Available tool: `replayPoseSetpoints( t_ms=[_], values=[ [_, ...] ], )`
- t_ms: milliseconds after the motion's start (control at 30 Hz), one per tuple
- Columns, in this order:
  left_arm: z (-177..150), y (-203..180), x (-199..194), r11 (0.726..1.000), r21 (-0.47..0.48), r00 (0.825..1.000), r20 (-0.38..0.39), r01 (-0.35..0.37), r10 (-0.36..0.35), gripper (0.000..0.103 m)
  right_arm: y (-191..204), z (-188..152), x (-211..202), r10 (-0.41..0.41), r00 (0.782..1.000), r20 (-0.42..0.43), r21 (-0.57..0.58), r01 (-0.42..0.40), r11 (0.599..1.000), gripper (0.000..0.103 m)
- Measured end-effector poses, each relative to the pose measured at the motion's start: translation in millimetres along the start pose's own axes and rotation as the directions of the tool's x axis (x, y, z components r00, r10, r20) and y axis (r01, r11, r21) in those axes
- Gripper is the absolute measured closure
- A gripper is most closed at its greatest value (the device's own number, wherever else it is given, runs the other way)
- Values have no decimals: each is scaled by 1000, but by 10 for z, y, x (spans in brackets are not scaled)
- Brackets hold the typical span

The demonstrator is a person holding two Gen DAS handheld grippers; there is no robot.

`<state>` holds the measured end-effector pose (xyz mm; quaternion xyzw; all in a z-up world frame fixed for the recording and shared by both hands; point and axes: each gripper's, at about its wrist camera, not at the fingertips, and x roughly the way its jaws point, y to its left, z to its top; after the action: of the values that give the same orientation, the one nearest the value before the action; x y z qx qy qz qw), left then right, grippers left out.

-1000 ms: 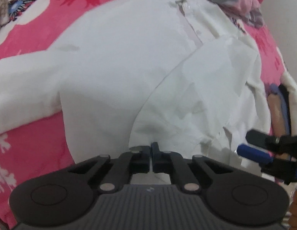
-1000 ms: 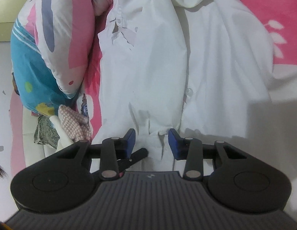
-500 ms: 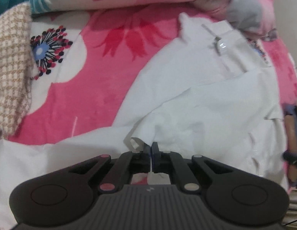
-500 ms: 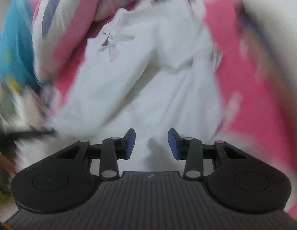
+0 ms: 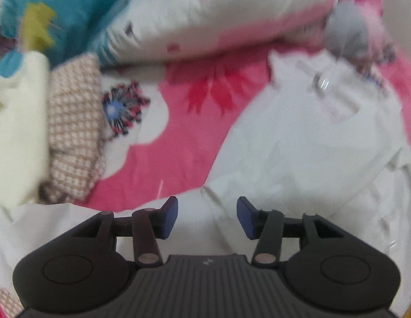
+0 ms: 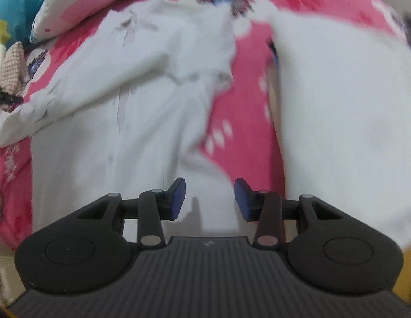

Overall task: Fold clothes
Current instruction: 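Pinch the shirt edge with the right gripper and smooth it flat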

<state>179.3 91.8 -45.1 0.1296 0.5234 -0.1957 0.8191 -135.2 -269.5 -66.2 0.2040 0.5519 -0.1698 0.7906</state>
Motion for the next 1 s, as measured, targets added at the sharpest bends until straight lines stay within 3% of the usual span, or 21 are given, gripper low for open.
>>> replayPoseSetpoints(
  t_ms=[100, 167, 233, 367, 433, 533, 633, 733, 800, 833, 867, 933, 1000],
  values=[
    [-59, -151, -205, 993, 1, 992, 34, 118, -118, 53, -51, -287, -26, -24, 998, -56, 31, 26, 999, 63],
    [-149, -437, -188, 975, 69, 978, 3, 210, -210, 53, -75, -439, -2, -28, 997, -77, 85, 35, 996, 63],
    [-281, -792, -123, 946, 163, 960, -49, 280, -276, 53, 7, -525, 13, -75, 996, -56, 58, 78, 995, 63],
    [-644, -1489, 161, 871, 384, 952, -140, 307, -273, 55, 299, -467, 132, -178, 984, 21, -138, 179, 974, 63],
    [-786, -1743, 291, 830, 466, 952, -181, 305, -249, 60, 434, -352, 296, -214, 976, 33, -278, 215, 936, 63],
    [-922, -1930, 353, 789, 522, 945, -204, 324, -254, 60, 489, -224, 581, -263, 964, -23, -428, 229, 875, 63],
    [-994, -1991, 379, 776, 532, 940, -221, 340, -260, 60, 497, -219, 722, -270, 960, -70, -522, 196, 831, 62],
    [-1053, -2007, 422, 772, 541, 942, -228, 333, -246, 60, 503, -222, 764, -262, 961, -91, -551, 171, 817, 65],
    [-1084, -1988, 449, 780, 537, 946, -226, 321, -234, 60, 505, -185, 783, -254, 959, -123, -554, 146, 820, 72],
    [-1099, -1979, 463, 784, 535, 947, -225, 315, -228, 60, 502, -167, 793, -251, 957, -142, -552, 134, 823, 90],
    [-1105, -1970, 466, 788, 529, 948, -223, 314, -227, 60, 497, -153, 804, -250, 955, -161, -547, 125, 827, 98],
    [-1115, -1954, 466, 795, 521, 949, -220, 311, -227, 60, 486, -125, 825, -248, 948, -201, -538, 105, 836, 101],
    [-1131, -1942, 467, 797, 520, 951, -213, 306, -226, 60, 494, -156, 821, -289, 935, -203, -559, 132, 819, 103]
  ],
)
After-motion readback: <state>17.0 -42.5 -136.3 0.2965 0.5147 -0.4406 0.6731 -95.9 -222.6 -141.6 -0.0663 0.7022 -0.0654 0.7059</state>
